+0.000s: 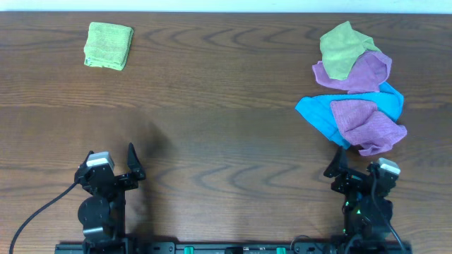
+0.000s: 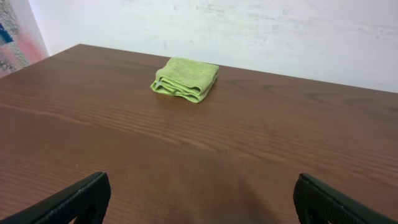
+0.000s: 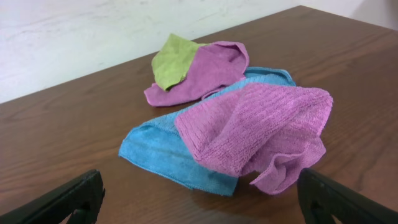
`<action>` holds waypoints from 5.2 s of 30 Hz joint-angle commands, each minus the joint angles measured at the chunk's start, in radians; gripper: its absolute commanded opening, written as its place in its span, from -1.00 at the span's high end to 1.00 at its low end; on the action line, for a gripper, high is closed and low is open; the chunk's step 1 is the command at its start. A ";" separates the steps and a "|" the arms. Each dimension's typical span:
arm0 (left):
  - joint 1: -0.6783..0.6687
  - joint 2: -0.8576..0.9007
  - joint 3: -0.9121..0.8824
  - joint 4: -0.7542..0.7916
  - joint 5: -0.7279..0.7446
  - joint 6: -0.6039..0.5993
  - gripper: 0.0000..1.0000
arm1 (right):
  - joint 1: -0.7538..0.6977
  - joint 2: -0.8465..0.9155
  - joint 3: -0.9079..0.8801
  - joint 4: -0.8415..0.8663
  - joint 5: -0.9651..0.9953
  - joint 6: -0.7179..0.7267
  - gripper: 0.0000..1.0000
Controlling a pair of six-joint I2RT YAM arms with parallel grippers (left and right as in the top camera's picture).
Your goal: Fold the cloth
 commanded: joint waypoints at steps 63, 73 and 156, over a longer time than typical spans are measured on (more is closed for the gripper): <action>0.000 -0.007 -0.032 -0.008 -0.018 -0.004 -0.91 | -0.005 -0.011 -0.008 0.055 0.016 0.011 -0.98; 0.000 -0.007 -0.032 -0.008 -0.018 -0.004 -0.91 | -0.067 0.159 0.024 0.381 0.038 0.031 -0.98; 0.000 -0.007 -0.032 -0.008 -0.018 -0.003 -0.91 | -0.300 1.238 1.419 -0.639 -0.520 -0.266 0.98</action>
